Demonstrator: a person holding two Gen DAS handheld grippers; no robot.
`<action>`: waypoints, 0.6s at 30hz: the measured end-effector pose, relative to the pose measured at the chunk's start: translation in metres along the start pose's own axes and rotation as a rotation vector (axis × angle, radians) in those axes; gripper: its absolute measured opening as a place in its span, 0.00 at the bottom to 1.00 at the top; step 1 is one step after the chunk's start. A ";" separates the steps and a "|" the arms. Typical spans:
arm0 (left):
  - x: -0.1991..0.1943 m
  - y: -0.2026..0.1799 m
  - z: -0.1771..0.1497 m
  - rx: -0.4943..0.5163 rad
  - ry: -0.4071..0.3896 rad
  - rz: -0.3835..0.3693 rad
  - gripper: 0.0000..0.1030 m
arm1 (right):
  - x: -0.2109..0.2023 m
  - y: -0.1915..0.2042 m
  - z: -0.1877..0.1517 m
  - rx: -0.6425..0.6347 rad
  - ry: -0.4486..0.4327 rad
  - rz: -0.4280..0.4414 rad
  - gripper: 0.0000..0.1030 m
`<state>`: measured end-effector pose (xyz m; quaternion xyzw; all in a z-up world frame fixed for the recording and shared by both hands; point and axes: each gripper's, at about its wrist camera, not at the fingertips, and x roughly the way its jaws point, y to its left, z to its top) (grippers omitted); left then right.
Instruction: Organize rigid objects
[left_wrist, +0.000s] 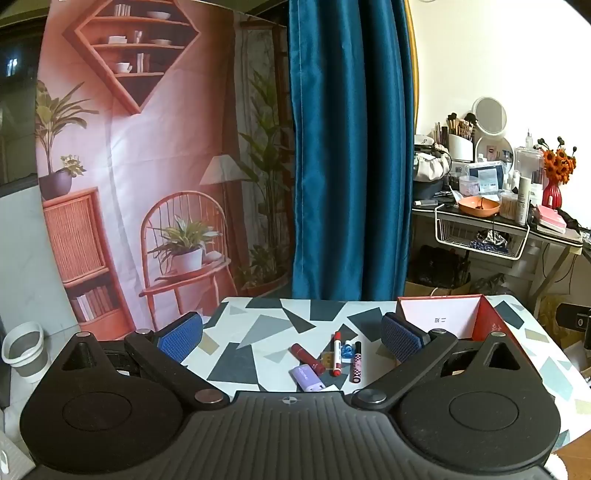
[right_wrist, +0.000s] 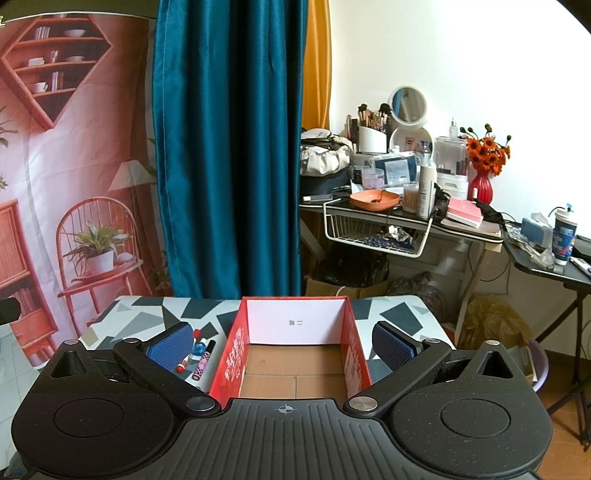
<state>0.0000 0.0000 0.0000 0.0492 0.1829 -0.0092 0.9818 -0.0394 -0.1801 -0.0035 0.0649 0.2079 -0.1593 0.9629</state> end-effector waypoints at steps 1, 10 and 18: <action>0.000 0.000 0.000 0.000 0.000 0.000 1.00 | 0.000 0.000 0.000 0.000 0.000 -0.001 1.00; 0.000 -0.001 -0.001 0.001 0.001 0.000 1.00 | 0.000 -0.001 0.000 -0.002 0.002 -0.001 1.00; 0.002 0.000 0.002 0.003 0.005 -0.001 1.00 | 0.000 -0.002 -0.001 0.001 0.001 -0.004 1.00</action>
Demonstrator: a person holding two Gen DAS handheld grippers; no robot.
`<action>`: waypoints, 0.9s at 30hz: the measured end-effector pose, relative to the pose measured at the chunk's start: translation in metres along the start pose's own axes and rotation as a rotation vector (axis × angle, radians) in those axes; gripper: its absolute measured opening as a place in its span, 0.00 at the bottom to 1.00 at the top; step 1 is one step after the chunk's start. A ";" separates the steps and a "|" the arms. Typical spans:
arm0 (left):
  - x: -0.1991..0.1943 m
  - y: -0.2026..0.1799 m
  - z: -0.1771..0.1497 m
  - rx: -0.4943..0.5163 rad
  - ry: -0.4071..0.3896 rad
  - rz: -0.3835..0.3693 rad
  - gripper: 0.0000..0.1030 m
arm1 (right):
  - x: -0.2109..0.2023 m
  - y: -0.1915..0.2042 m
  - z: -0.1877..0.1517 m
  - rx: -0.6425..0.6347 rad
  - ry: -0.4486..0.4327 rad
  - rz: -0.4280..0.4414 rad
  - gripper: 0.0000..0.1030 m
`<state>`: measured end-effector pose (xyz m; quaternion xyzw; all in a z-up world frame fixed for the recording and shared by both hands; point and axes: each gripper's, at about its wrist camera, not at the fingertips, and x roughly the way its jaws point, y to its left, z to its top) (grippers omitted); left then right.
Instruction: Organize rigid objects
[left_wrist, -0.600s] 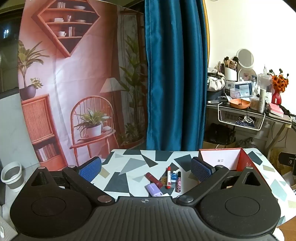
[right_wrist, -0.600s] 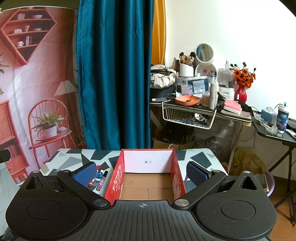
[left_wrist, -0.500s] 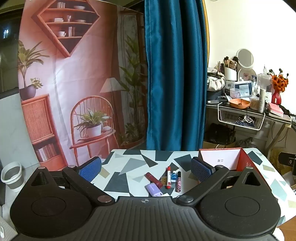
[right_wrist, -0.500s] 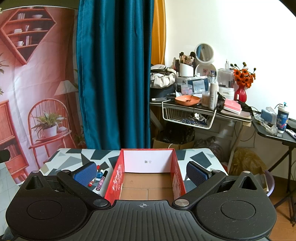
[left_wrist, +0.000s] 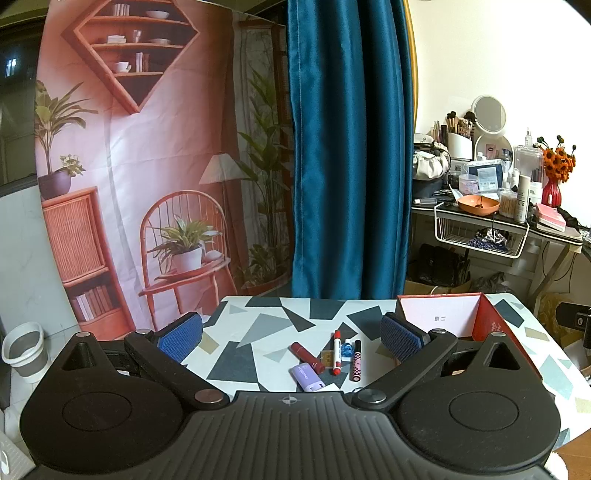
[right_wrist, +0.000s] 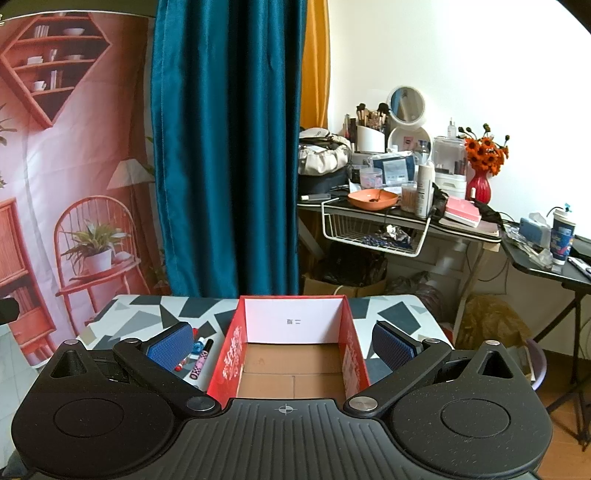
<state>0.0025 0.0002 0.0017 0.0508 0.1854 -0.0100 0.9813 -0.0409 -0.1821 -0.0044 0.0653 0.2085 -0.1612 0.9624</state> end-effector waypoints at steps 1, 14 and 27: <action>0.000 0.000 0.000 0.000 0.001 0.000 1.00 | 0.000 0.000 0.000 0.000 0.000 0.000 1.00; 0.003 -0.002 -0.004 0.002 0.004 -0.003 1.00 | 0.003 -0.002 -0.004 -0.002 0.002 -0.003 1.00; 0.000 -0.001 -0.006 0.014 -0.006 0.005 1.00 | 0.003 -0.003 -0.008 -0.003 0.002 -0.005 1.00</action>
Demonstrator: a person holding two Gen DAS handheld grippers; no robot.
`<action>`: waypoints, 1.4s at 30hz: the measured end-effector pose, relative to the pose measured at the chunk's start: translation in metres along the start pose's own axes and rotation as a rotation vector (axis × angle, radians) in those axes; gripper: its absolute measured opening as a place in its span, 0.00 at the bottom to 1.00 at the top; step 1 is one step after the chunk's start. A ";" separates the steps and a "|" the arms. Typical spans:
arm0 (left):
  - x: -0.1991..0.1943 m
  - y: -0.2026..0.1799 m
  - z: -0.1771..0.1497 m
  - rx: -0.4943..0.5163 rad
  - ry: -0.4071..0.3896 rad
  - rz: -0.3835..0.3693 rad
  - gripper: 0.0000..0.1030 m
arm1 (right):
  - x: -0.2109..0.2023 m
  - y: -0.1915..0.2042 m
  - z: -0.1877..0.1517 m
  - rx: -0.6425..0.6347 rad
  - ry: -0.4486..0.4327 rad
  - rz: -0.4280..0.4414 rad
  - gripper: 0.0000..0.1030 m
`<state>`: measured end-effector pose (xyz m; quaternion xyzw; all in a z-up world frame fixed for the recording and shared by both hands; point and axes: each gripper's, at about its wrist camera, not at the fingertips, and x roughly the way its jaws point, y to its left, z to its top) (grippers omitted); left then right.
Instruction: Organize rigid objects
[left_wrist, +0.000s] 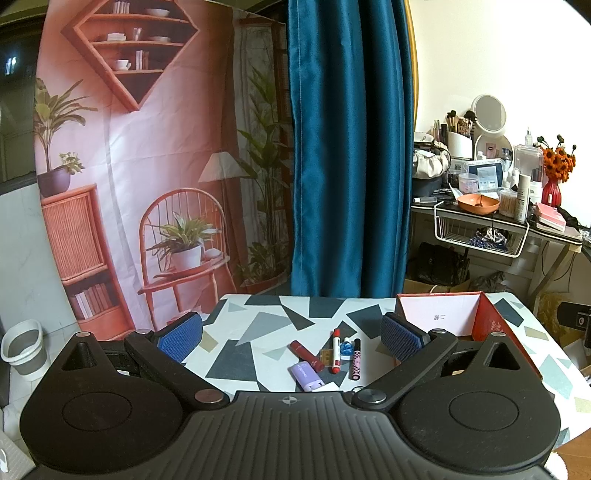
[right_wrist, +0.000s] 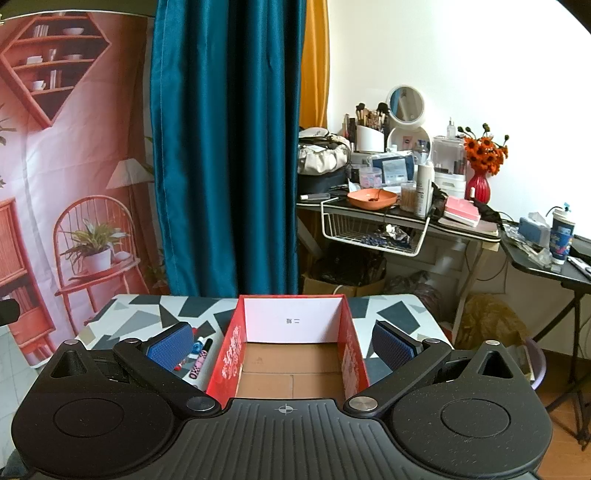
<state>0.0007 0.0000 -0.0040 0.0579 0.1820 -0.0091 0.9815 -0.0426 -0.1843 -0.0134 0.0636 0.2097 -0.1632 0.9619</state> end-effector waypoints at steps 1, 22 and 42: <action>0.000 0.000 0.000 0.001 0.002 0.000 1.00 | 0.000 0.000 0.000 0.001 0.000 -0.001 1.00; 0.063 0.016 -0.019 -0.110 -0.082 -0.004 1.00 | 0.053 -0.021 -0.012 -0.046 -0.061 -0.039 1.00; 0.170 0.026 -0.087 -0.121 0.187 -0.055 1.00 | 0.171 -0.044 -0.068 0.006 0.094 0.009 1.00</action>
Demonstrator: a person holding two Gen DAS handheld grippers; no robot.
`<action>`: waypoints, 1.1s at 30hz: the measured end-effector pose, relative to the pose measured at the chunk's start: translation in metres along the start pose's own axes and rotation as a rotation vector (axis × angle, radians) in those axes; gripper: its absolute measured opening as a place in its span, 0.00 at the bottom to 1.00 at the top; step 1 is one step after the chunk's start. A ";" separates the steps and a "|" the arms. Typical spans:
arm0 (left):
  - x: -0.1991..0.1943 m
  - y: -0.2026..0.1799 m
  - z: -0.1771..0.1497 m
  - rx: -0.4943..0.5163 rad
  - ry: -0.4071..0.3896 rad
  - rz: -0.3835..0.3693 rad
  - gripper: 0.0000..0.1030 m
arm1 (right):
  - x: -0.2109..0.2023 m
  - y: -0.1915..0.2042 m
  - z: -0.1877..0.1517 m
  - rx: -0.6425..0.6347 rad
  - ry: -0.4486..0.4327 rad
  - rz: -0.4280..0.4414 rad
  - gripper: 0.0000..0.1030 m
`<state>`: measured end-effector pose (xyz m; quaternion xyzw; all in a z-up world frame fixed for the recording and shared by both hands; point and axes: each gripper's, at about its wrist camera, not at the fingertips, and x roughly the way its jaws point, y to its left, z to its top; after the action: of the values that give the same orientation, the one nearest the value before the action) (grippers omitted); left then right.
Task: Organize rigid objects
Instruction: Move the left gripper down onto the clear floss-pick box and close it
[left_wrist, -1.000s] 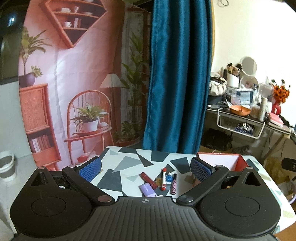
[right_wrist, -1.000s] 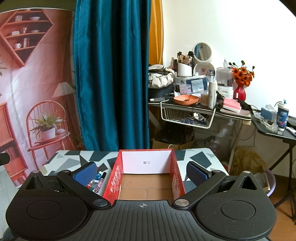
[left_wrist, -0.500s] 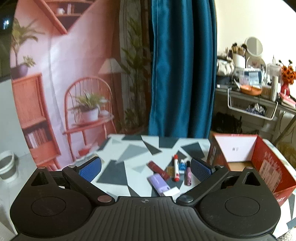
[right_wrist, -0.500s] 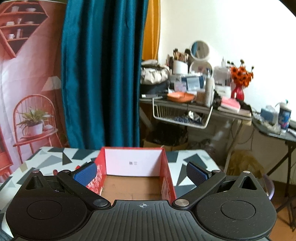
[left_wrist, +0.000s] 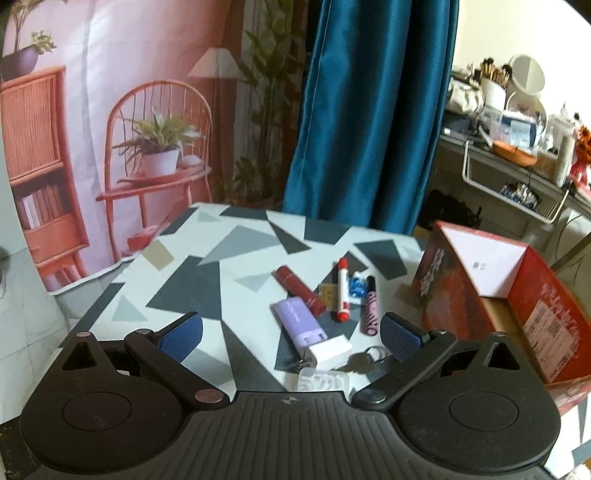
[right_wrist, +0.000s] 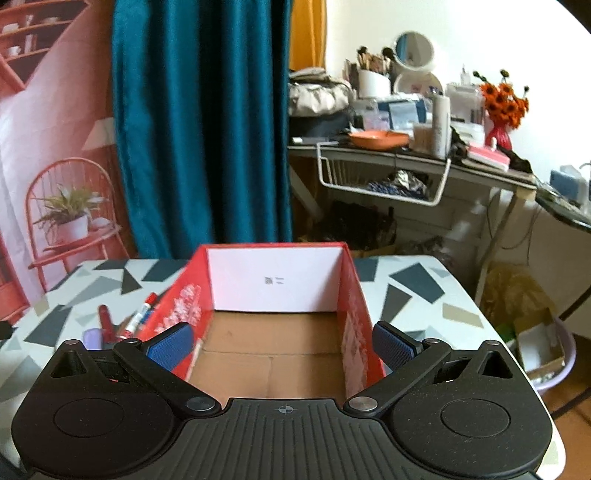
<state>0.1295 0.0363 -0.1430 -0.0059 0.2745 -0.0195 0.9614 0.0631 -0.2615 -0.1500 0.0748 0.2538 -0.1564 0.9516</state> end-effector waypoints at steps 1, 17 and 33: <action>0.002 0.000 -0.002 0.001 0.016 0.006 1.00 | 0.004 -0.003 -0.002 0.000 0.006 -0.011 1.00; 0.036 -0.007 -0.006 0.008 0.092 0.024 1.00 | 0.060 -0.056 -0.016 0.026 0.095 -0.067 0.51; 0.079 -0.015 -0.038 0.000 0.270 -0.062 0.86 | 0.082 -0.075 -0.028 0.057 0.150 -0.068 0.08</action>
<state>0.1758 0.0180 -0.2166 -0.0116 0.4011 -0.0499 0.9146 0.0924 -0.3473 -0.2203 0.1046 0.3223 -0.1895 0.9215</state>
